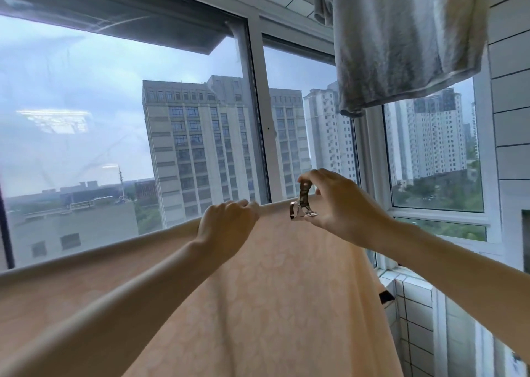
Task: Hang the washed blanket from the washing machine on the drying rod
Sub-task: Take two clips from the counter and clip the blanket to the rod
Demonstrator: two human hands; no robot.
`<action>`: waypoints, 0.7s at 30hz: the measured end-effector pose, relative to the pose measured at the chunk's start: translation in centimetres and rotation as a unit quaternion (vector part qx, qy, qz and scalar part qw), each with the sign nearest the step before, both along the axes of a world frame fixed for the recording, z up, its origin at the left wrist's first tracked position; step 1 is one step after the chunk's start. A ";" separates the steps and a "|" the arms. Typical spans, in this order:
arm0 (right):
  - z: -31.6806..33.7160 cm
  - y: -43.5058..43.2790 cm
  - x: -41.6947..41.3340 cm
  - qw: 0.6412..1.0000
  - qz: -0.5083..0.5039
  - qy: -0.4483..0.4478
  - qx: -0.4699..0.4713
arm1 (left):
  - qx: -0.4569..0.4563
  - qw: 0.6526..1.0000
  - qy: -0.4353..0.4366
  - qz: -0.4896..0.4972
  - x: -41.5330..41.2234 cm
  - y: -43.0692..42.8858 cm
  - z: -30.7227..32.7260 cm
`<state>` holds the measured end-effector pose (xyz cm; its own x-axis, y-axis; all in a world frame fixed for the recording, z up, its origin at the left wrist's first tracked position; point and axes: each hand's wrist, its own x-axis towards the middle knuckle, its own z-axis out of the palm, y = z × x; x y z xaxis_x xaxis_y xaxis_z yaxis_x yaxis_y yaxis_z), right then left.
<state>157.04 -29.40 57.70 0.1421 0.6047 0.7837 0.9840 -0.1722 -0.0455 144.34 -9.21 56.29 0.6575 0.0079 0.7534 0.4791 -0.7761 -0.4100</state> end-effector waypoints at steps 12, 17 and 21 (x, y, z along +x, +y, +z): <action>3.1 1.3 1.6 0.998 -0.036 -0.023 -0.036 | -0.015 1.000 -0.022 0.001 1.3 -0.7 -0.2; 4.1 1.5 1.3 0.997 -0.063 -0.031 -0.028 | -0.016 1.000 -0.024 0.003 1.1 -0.5 -0.1; 4.6 2.0 1.7 0.998 -0.057 -0.013 -0.019 | -0.025 1.000 -0.016 0.000 1.3 -0.6 -0.1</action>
<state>158.72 -27.36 62.32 0.1911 0.6155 0.7646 0.9587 -0.2843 -0.0108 145.62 -9.81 56.22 0.6338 0.0460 0.7721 0.4917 -0.7945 -0.3563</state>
